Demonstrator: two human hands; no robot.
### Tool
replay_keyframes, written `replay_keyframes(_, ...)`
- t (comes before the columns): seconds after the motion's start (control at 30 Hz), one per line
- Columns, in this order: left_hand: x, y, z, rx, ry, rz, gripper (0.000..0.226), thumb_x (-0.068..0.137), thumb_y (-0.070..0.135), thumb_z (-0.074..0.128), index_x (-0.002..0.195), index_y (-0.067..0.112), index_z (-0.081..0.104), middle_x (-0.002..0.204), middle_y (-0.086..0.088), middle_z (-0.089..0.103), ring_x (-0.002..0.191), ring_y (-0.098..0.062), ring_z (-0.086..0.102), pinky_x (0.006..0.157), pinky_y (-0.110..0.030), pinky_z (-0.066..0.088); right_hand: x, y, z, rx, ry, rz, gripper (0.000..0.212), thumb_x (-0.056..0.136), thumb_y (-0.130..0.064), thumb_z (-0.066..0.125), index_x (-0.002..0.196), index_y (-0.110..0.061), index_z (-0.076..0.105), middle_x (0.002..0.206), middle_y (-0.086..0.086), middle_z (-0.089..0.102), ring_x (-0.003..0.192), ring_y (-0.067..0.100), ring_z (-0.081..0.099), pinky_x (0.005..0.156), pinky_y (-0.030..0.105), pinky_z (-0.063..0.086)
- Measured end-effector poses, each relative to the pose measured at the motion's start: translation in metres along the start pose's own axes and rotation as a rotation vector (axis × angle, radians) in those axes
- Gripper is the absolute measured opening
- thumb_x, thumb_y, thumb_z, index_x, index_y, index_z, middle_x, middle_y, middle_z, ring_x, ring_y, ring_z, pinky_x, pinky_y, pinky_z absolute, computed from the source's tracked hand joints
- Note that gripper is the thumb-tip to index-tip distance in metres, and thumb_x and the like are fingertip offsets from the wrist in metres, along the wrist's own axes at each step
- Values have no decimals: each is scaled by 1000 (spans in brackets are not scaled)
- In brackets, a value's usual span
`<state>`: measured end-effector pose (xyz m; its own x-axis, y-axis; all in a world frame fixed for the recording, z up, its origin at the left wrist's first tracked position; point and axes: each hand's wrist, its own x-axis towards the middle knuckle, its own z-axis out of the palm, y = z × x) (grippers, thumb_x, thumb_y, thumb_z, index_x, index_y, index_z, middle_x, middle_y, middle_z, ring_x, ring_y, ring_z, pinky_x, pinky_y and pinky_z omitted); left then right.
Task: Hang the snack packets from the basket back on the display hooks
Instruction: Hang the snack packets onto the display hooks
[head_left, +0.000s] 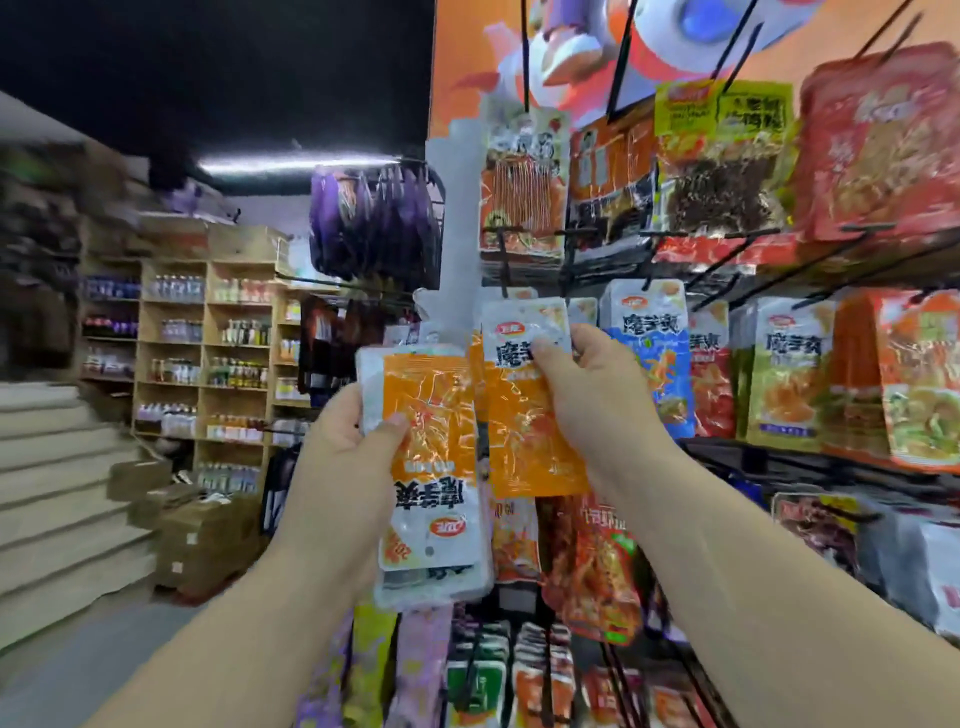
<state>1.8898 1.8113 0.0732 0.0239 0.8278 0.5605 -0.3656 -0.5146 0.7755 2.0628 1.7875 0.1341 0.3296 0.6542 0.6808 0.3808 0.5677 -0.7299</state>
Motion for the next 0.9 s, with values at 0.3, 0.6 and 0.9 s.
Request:
replay_keyframes(0.3,63,-5,-8,-76,-8,42,23,110,11,49,112,22,69,104,-14,78,99,-43,74,80,-68,60,68,-2,24,-108,112,-124,46,100,-45,51,65,-19,35,59,-1,31,57,19,32,54,41,25)
replay_keyframes(0.6,104,-9,-35,-192,-139,1,24,111,11,46,111,22,68,102,-13,79,88,-35,77,68,-54,65,88,-3,43,-149,278,-82,50,106,-43,50,64,-22,34,52,-6,29,50,16,27,52,31,22)
replay_keyframes(0.9,127,-18,-52,-246,-267,-48,23,111,11,46,111,22,67,100,-10,80,83,-29,78,61,-44,64,89,-12,56,-194,385,-16,50,102,-29,55,61,-23,27,51,-5,21,49,19,20,57,39,23)
